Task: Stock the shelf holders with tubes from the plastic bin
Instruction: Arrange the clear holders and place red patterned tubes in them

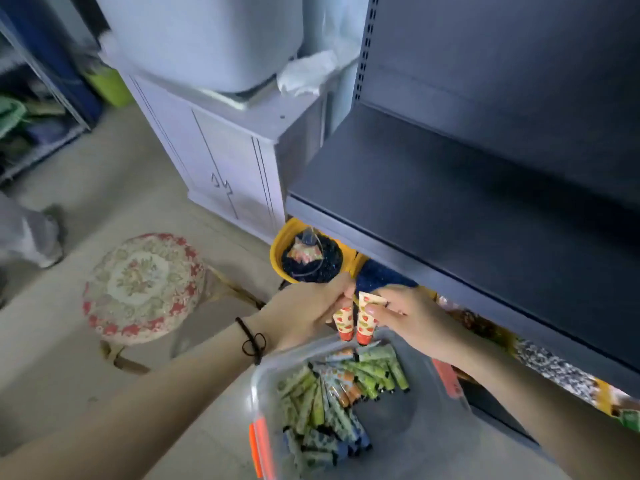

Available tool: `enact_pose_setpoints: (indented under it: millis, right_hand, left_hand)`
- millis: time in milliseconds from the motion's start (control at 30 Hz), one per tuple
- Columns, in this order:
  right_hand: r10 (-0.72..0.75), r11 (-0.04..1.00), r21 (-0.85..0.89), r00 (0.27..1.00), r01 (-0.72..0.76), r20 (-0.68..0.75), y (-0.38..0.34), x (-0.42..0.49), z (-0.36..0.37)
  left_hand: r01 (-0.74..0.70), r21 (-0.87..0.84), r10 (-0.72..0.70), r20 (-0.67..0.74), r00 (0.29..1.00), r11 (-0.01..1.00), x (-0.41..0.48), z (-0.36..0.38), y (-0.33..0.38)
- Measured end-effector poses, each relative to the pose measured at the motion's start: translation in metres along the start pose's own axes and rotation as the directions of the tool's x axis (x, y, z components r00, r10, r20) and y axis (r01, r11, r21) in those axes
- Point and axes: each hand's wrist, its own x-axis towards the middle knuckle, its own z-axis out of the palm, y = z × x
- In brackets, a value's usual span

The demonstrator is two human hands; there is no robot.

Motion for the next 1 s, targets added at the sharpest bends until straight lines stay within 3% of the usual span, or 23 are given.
enact_pose_setpoints:
  millis: [267,467,733,1000]
  right_hand:
    - [-0.179,0.974,-0.170,0.972,0.152,-0.154,-0.173,0.000,-0.140]
    - [-0.291,0.947,-0.231,0.899,0.223,-0.328,-0.278,-0.043,-0.243]
    - [-0.279,0.936,-0.333,0.824,0.118,-0.493,-0.344,-0.110,-0.372]
    - [-0.244,0.919,-0.395,0.776,-0.008,-0.582,-0.330,-0.125,-0.473]
  left_hand:
    - [-0.094,0.136,0.111,-0.119,0.987,0.986,-0.003,-0.217,0.084]
    - [-0.126,0.132,0.152,-0.207,0.966,0.983,-0.021,-0.342,0.177]
    - [-0.266,0.099,0.283,-0.351,0.893,0.959,0.013,-0.424,0.294]
    - [-0.306,0.079,0.313,-0.372,0.874,0.949,0.112,-0.454,0.365]
